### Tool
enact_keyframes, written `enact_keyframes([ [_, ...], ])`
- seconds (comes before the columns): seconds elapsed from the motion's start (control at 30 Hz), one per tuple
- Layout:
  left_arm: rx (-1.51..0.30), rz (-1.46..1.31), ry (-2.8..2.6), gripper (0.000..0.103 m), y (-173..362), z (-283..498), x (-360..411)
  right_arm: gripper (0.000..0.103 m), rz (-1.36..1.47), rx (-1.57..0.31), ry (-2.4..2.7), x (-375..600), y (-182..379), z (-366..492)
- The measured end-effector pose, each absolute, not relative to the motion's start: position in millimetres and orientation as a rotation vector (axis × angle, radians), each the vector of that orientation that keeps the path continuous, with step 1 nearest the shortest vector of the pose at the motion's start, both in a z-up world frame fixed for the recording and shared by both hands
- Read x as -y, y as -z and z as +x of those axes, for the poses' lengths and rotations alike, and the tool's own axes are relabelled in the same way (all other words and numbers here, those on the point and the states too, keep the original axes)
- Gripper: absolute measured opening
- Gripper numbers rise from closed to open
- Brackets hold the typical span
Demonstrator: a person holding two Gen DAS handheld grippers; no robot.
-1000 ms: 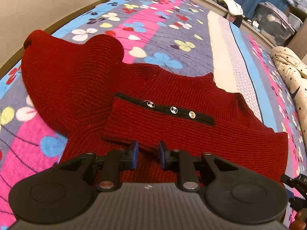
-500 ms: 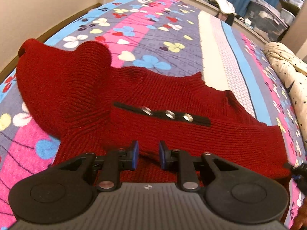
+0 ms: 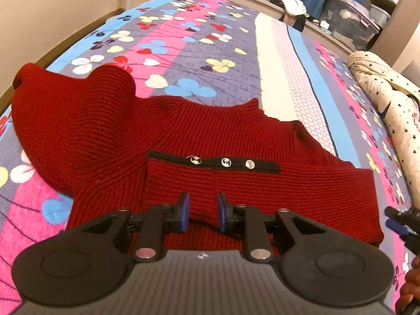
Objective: Fold small clothes
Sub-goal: 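Move the left gripper to the opposite side edge of the sweater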
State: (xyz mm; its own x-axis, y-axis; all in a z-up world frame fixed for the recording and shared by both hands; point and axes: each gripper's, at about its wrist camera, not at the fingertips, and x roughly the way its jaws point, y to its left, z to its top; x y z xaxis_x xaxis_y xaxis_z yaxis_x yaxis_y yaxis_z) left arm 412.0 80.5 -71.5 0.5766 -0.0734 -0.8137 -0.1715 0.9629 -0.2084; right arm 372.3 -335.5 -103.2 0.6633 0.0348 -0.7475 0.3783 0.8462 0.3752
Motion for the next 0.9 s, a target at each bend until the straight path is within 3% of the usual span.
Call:
enact_keyframes([
  [0.1, -0.991, -0.281, -0.077, 0.024, 80, 414, -83, 0.035, 0.482, -0.945, 0.221, 328, 126, 379],
  [0.17, -0.995, -0.275, -0.094, 0.024, 81, 414, -86, 0.045, 0.438, -0.973, 0.292, 326, 124, 380],
  [0.27, -0.968, -0.302, -0.095, 0.024, 74, 413, -92, 0.044, 0.535, -0.912, 0.265, 330, 114, 374],
  [0.4, -0.952, -0.294, -0.087, 0.024, 69, 411, -90, 0.044, 0.457, -0.937, 0.310, 324, 116, 373],
  [0.53, -0.957, -0.287, -0.072, 0.024, 71, 412, -86, 0.044, 0.446, -0.806, 0.247, 321, 94, 371],
  [0.7, -1.032, -0.299, -0.098, 0.024, 92, 416, -91, 0.049, 0.340, -0.992, 0.274, 313, 124, 383],
  [0.9, -1.005, -0.316, -0.128, 0.024, 85, 414, -95, 0.050, 0.373, -0.821, 0.233, 312, 89, 376],
])
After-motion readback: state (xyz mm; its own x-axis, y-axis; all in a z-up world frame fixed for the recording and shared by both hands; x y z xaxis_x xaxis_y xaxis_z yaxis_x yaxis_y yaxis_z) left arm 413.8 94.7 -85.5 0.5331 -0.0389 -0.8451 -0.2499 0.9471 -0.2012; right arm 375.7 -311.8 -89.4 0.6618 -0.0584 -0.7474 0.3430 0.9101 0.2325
